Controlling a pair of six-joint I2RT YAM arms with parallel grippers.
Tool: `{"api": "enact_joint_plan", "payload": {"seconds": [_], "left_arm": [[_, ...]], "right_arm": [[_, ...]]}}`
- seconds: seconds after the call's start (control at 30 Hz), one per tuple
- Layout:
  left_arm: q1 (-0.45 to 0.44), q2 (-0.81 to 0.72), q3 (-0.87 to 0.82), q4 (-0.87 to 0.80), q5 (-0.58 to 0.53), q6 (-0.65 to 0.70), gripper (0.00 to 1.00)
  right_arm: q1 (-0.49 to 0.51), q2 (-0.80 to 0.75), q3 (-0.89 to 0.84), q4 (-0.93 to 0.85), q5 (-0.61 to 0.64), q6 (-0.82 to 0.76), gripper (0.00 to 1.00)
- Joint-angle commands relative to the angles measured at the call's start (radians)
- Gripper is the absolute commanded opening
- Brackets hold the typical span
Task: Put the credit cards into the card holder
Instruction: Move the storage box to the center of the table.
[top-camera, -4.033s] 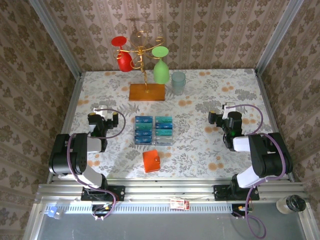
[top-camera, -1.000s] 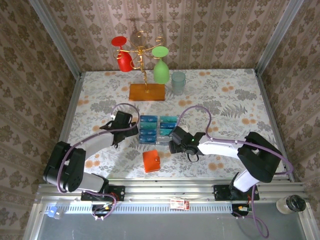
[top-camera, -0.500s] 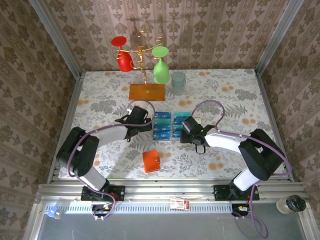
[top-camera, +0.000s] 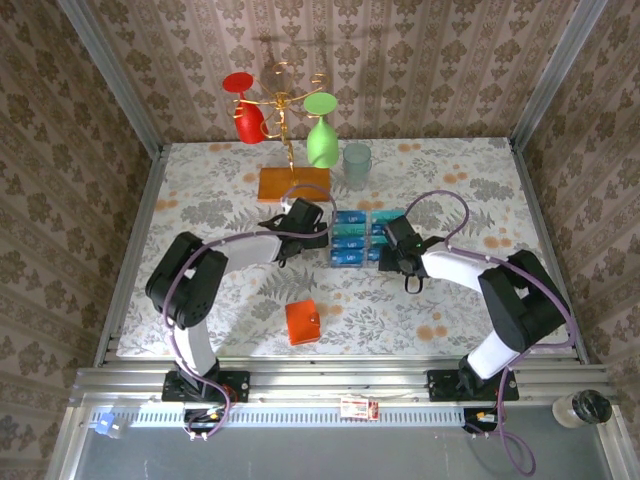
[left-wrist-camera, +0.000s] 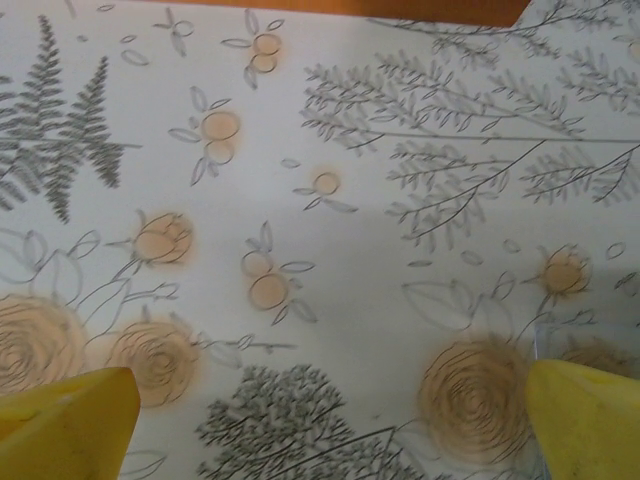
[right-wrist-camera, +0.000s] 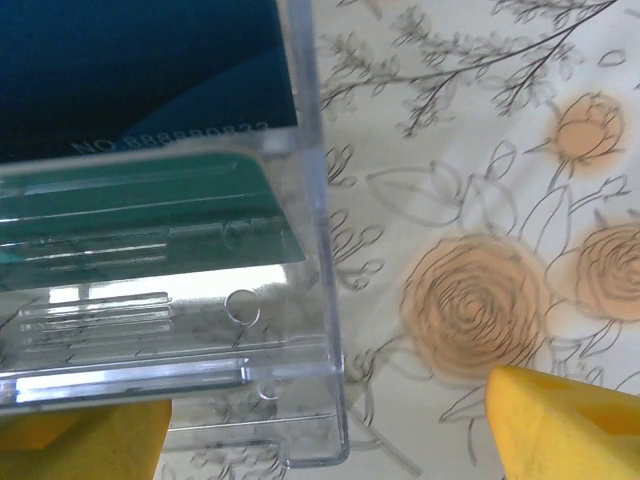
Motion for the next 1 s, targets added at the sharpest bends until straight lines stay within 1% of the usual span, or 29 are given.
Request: {"api": "enact_joint_plan", "payload": {"seconds": [0.0, 0.33, 0.6, 0.73, 0.97], "left_arm": [[-0.02, 0.039, 0.066, -0.008, 0.004, -0.015, 1.0], [-0.052, 0.124, 0.168, -0.016, 0.021, -0.02, 1.0], [-0.067, 0.118, 0.141, 0.006, 0.022, -0.036, 1.0], [-0.066, 0.111, 0.126, 0.015, 0.024, -0.035, 1.0], [-0.046, 0.08, 0.116, 0.006, 0.043, -0.055, 1.0]], "right_arm": [[-0.027, 0.032, 0.039, -0.042, 0.004, -0.02, 0.83], [-0.099, 0.066, 0.066, -0.056, -0.001, -0.031, 0.83], [-0.117, 0.066, 0.084, -0.08, -0.008, -0.042, 0.83], [-0.118, 0.034, 0.085, -0.093, -0.033, -0.048, 0.83], [-0.118, -0.084, 0.056, -0.135, -0.08, -0.068, 0.84]]}}
